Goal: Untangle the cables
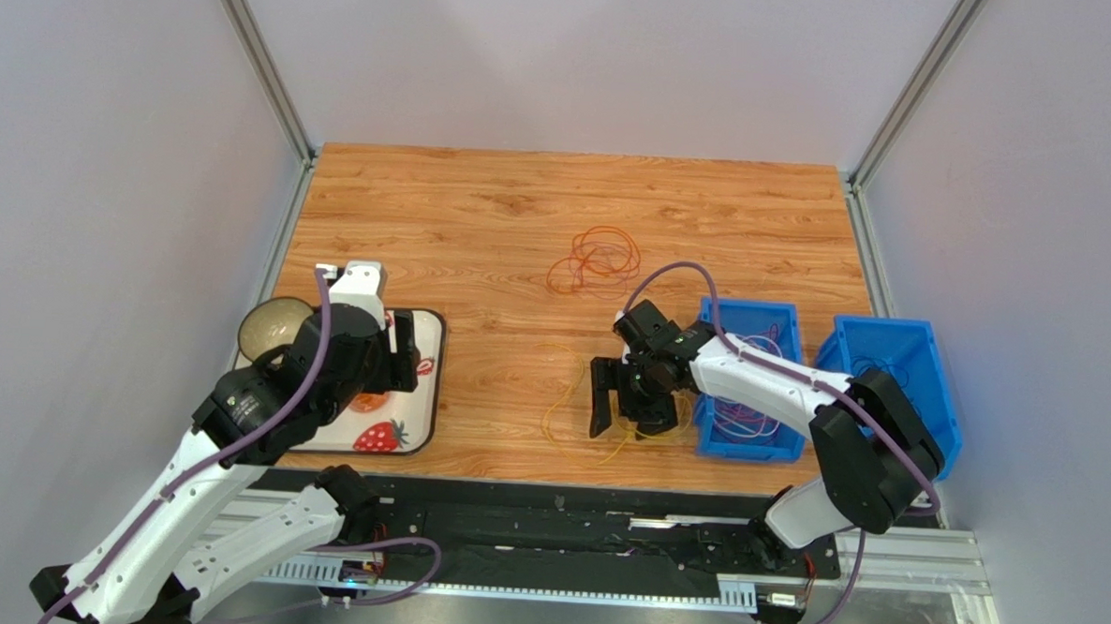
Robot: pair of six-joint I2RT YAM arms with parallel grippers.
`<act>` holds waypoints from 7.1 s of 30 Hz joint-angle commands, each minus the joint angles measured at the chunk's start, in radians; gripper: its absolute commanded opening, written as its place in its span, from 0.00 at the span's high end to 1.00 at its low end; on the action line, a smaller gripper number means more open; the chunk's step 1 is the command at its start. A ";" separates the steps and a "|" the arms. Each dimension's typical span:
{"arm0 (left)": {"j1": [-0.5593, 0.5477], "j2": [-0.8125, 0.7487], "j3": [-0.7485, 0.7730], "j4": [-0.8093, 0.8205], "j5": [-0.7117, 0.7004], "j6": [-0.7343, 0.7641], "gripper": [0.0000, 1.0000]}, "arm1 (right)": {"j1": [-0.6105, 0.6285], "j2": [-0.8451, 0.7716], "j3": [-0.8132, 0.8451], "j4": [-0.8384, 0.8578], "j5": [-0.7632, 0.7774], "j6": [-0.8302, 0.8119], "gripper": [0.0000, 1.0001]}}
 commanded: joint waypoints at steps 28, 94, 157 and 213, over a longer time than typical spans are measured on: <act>0.001 -0.020 -0.009 0.033 -0.006 0.026 0.24 | 0.057 0.053 0.045 -0.029 0.105 0.021 1.00; 0.001 -0.007 -0.013 0.028 -0.029 0.011 0.27 | 0.038 -0.357 0.999 -0.576 1.118 -0.252 1.00; 0.001 0.010 -0.015 0.022 -0.036 -0.002 0.29 | -0.120 -0.498 0.571 -0.406 0.972 -0.203 1.00; 0.001 -0.009 -0.018 0.034 -0.025 0.015 0.29 | -0.554 -0.207 0.008 -0.046 0.223 -0.142 1.00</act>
